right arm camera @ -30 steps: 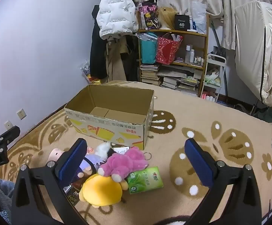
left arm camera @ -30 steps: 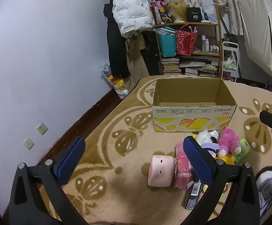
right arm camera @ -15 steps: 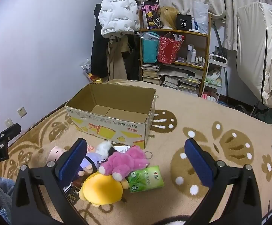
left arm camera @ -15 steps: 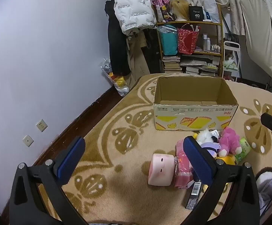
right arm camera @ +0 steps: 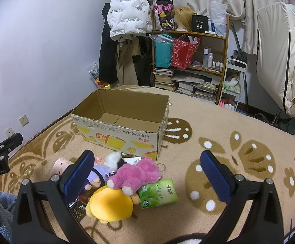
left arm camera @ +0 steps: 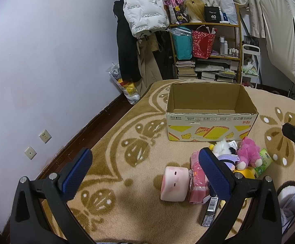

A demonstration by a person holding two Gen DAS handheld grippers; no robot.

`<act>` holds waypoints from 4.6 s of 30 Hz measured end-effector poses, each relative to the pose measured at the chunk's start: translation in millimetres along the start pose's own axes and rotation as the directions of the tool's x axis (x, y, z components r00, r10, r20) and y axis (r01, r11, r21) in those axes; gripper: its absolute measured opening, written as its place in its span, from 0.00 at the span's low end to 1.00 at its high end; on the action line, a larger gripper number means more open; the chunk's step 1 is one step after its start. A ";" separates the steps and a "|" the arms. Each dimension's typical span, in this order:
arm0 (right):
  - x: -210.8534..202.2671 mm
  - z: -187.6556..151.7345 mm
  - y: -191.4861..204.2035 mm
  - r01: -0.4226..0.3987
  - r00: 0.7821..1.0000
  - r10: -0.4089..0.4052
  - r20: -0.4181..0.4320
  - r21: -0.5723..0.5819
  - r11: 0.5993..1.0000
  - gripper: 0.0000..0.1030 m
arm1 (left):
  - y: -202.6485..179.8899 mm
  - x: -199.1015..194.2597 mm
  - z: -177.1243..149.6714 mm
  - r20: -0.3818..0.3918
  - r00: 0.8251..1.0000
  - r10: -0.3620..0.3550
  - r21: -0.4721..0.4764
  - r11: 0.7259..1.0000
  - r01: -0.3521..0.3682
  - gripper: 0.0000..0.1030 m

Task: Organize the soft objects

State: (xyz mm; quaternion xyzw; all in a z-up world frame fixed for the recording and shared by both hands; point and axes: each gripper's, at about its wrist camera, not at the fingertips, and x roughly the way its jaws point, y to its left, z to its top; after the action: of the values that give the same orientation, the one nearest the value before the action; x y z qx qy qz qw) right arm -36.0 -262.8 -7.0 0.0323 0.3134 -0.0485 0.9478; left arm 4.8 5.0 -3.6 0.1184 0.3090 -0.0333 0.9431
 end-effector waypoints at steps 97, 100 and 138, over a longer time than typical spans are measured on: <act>100.5 -4.1 -0.3 -0.071 0.969 0.104 -0.225 0.149 0.986 0.96 | -35.4 103.9 -18.3 -0.291 0.955 -0.056 0.080 0.993 0.082 1.00; 114.3 -7.5 -0.6 -0.049 0.963 0.086 -0.256 0.148 0.988 0.89 | -37.1 117.1 -21.8 -0.322 0.945 -0.060 0.065 0.994 0.085 1.00; 163.4 -47.4 -4.2 -0.023 0.894 0.116 -0.433 0.215 0.976 0.62 | -50.7 171.1 -62.1 -0.557 0.817 -0.146 -0.026 0.987 0.159 0.41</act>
State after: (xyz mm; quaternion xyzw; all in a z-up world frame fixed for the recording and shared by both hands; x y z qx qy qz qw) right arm 66.0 -274.3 -142.7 0.1506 0.5127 -0.0377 0.8444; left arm 100.2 -27.3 -163.5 0.1079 0.5784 -0.0759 0.8050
